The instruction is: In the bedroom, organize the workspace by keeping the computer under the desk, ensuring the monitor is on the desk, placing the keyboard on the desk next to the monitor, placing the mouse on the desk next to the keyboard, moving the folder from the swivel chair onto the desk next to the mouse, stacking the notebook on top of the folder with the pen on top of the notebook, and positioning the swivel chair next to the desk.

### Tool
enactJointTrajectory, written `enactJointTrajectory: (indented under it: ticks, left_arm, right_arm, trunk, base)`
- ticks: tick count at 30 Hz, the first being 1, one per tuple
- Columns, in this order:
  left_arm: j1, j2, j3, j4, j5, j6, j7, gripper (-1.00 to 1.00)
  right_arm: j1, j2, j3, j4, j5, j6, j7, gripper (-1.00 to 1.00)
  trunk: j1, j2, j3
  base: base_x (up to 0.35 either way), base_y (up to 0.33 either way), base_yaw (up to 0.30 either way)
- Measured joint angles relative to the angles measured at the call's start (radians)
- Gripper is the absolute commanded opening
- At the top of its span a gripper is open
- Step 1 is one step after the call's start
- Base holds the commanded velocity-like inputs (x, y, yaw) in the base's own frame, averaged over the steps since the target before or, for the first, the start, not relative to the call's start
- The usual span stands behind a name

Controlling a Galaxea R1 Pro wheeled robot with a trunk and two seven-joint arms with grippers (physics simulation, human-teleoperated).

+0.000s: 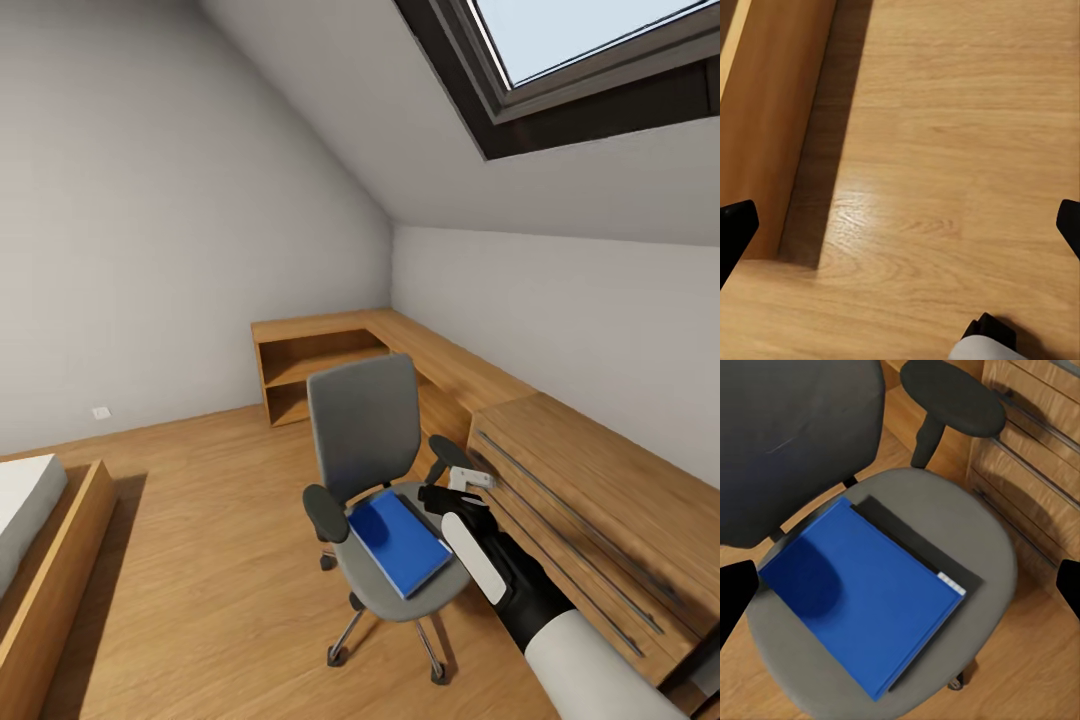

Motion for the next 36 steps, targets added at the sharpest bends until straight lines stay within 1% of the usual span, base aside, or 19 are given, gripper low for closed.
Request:
enactJointTrajectory:
  ticks: [3,5,6,10,14,19,36]
  left_arm:
    - [0.0,0.0,0.0,-0.006,0.001,0.0,0.0,1.0]
    - [0.0,0.0,0.002,-0.022,0.001,0.0,0.001,1.0]
    - [0.0,-0.001,0.003,-0.043,0.001,0.0,0.002,1.0]
    - [0.0,-0.001,0.003,-0.057,0.002,0.001,0.002,1.0]
    - [0.0,-0.002,0.003,-0.06,0.002,0.002,0.002,1.0]
    - [0.0,-0.01,0.003,-0.059,0.001,0.002,0.004,1.0]
    - [0.0,-0.011,0.003,-0.059,0.001,0.002,0.006,1.0]
  right_arm:
    - [0.0,0.0,0.0,-0.001,0.0,-0.001,0.001,1.0]
    - [0.0,0.001,0.0,-0.001,0.0,-0.003,0.002,1.0]
    - [0.0,0.001,0.0,-0.005,0.0,-0.012,0.004,1.0]
    - [0.0,0.001,0.001,-0.013,-0.001,-0.022,0.007,1.0]
    - [0.0,0.0,0.002,-0.013,-0.003,-0.024,0.008,1.0]
    - [0.0,0.0,0.002,-0.013,-0.003,-0.025,0.009,1.0]
    - [0.0,-0.001,0.001,-0.011,-0.002,-0.025,0.009,1.0]
  trunk:
    - [0.0,0.0,0.0]
    - [0.0,0.0,0.0]
    - [0.0,0.0,0.0]
    - [0.0,0.0,0.0]
    - [0.015,-0.028,-0.012]
    - [0.034,-0.063,-0.028]
    - [0.1,-0.182,-0.081]
  base:
    - [0.0,0.0,0.0]
    - [0.0,0.0,0.0]
    - [0.0,0.0,0.0]
    - [0.0,0.0,0.0]
    - [0.0,0.0,0.0]
    - [0.0,0.0,0.0]
    - [0.0,0.0,0.0]
